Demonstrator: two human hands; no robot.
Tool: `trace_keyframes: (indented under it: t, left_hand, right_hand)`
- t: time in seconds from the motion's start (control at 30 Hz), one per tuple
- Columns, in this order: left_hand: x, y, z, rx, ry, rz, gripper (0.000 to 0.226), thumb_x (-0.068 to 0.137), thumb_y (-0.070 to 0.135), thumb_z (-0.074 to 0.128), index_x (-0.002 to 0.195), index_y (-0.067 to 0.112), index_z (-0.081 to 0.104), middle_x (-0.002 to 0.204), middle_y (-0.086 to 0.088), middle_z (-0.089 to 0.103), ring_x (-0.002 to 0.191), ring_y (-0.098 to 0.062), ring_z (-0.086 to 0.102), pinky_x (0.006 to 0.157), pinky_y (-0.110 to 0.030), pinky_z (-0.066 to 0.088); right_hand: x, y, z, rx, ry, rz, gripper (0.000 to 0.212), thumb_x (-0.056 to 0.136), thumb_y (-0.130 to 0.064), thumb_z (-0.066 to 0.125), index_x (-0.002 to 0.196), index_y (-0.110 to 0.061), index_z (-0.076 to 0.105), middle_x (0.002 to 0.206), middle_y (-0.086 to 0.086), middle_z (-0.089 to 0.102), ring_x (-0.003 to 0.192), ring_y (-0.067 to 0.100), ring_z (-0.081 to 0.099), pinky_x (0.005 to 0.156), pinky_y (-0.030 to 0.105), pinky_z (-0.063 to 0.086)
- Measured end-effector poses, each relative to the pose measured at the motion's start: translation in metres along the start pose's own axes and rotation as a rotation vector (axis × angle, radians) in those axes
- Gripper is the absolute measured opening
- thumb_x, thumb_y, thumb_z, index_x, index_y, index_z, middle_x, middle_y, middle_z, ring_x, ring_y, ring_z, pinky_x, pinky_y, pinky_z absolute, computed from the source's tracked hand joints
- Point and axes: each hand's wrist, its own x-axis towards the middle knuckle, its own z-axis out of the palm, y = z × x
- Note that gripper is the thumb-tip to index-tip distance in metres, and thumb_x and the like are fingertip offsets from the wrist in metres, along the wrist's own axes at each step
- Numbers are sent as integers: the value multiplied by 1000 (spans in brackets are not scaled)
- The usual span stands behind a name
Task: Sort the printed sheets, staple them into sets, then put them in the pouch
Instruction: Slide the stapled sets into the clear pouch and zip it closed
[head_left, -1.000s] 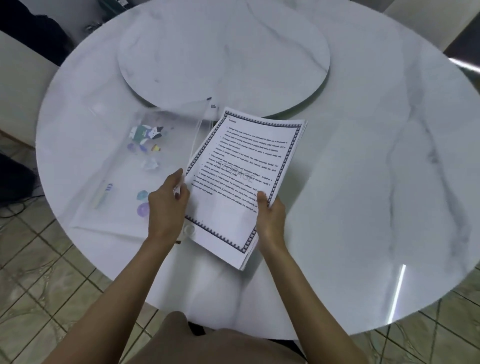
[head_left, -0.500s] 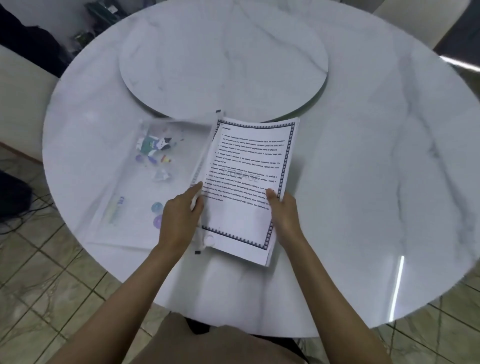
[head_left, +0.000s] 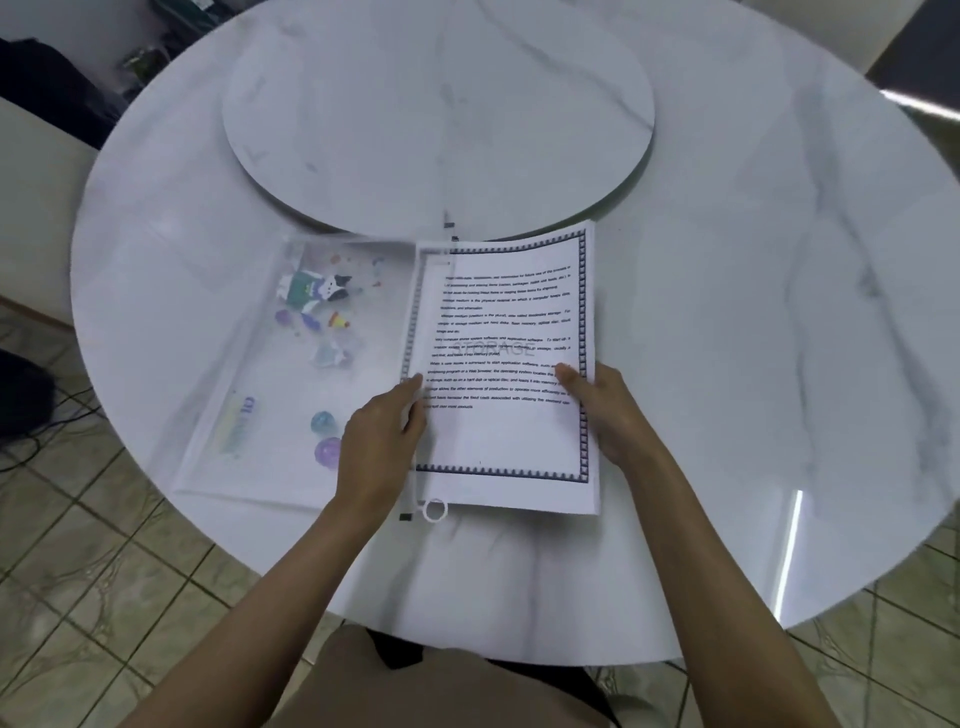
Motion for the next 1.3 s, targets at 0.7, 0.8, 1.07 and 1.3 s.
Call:
trace_keyframes:
  t: [0.7,0.8,1.07,1.3]
  left_hand:
    - [46,-36,-47,-43,213,48,33,90,11,53,123,11,58,123,-10,62,113,-25,58,99,-37,44]
    - [71,-87,-79,84,227,-107,40,89,1,48,128,0,50,128,-24,54,118,-38,50,104,-41,34]
    - [99,-134,-121,-120,122,-382,37,95,16,45,130,6,51,118,-21,60,108,-39,54,96,-42,41]
    - [97,-128,-134,-454,-194,-206,24,99,31,37,106,18,55,84,-1,62,67,-17,59,57,-22,46]
  right_hand:
    - [5,15,61,-91,31,28,29,96,-22,49,120,-9,59,117,7,66,105,20,63,96,40,49]
    - [4,17,61,-176,69,19,31,96,-24,48,122,-10,57,118,5,64,106,19,61,93,32,49]
    - [-10,14,76,-13,35,-5,24,94,-26,51,112,-15,62,104,-3,70,95,13,69,80,25,56]
    - [-21,-6,102,-19,16,-54,27,94,-24,50,117,-15,60,108,-5,69,98,10,67,76,18,53]
